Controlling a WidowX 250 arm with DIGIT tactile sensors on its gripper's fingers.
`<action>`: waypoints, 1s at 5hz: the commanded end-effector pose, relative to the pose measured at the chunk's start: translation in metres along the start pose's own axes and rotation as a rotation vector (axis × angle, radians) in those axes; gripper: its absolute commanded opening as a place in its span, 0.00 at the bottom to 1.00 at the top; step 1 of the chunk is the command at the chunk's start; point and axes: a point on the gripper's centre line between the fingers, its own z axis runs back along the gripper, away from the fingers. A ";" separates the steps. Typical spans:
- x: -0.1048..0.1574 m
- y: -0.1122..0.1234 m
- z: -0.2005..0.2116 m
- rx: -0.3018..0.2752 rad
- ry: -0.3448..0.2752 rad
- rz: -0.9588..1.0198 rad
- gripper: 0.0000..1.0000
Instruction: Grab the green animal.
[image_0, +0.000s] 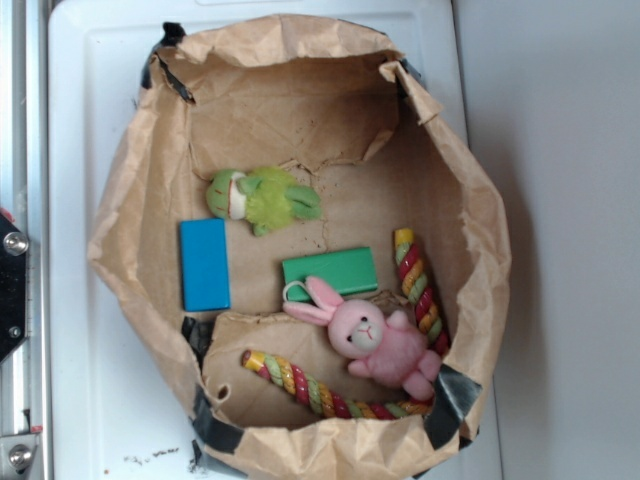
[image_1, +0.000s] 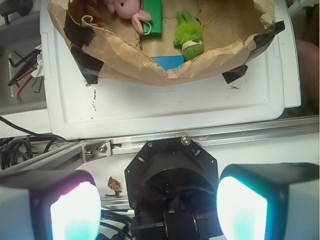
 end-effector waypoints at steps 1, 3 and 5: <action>0.000 0.000 0.000 0.000 0.000 0.000 1.00; 0.030 0.002 -0.001 -0.008 -0.030 0.061 1.00; 0.069 0.002 -0.013 0.029 -0.051 0.048 1.00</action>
